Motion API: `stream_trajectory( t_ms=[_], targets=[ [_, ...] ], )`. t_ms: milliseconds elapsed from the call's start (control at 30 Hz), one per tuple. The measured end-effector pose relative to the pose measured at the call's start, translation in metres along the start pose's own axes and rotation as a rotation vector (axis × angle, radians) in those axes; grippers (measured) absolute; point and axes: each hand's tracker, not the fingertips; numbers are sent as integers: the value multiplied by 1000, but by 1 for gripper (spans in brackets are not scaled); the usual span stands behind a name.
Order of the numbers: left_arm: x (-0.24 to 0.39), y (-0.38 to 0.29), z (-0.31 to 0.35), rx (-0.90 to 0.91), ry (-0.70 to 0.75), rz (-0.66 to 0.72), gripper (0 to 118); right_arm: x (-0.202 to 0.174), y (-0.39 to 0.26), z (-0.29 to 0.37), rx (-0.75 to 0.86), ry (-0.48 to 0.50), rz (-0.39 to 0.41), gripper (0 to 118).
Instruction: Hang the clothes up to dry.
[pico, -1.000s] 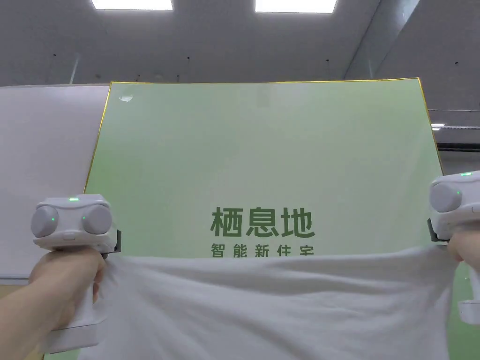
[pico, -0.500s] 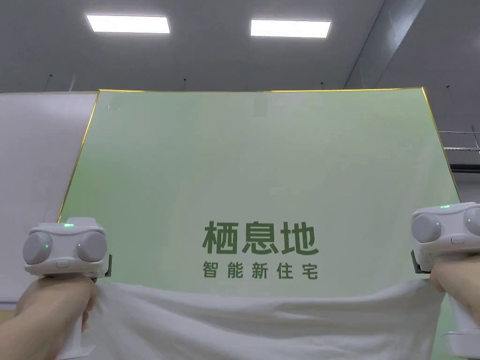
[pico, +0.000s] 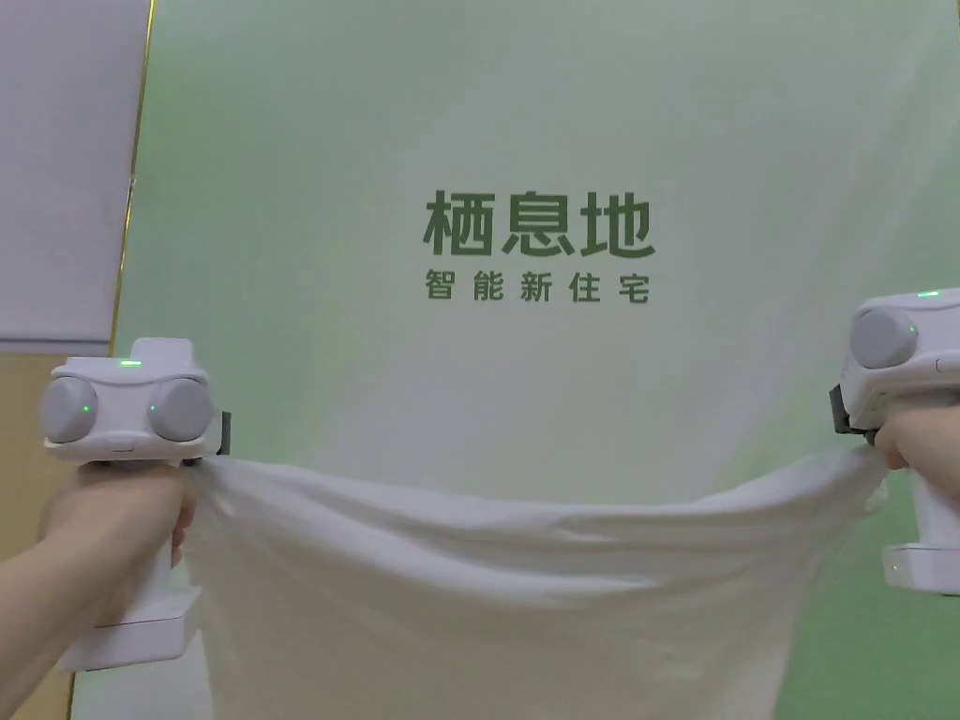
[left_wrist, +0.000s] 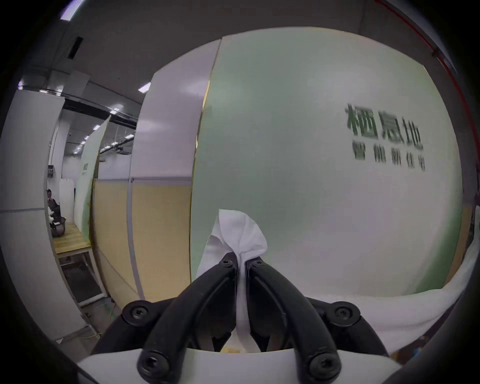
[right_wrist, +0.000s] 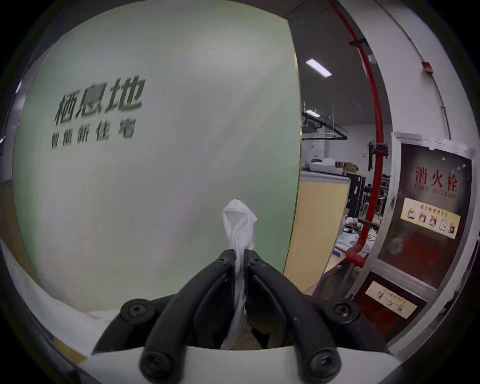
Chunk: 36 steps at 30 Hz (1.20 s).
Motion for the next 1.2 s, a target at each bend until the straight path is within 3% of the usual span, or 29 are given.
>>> stream_trajectory(
  t_ms=[133,200,367,567,967,1200],
  targets=[
    [-7,-54,1,-111,30,-30,1,0,-40,-4,-78,33,12,5],
    [-12,-60,7,-115,23,-25,1,4,-55,-1,-108,74,-30,5],
    [-21,-63,33,-98,-12,-65,1,12,-75,13,-122,69,19,5],
    [-38,-97,72,-169,-62,-105,1,29,-119,57,-165,210,-41,5],
    [-78,-229,198,-326,-148,-231,1,68,-276,149,-284,339,14,5],
    [-109,-332,262,-454,-193,-266,1,89,-387,199,-355,354,33,5]
  ],
)
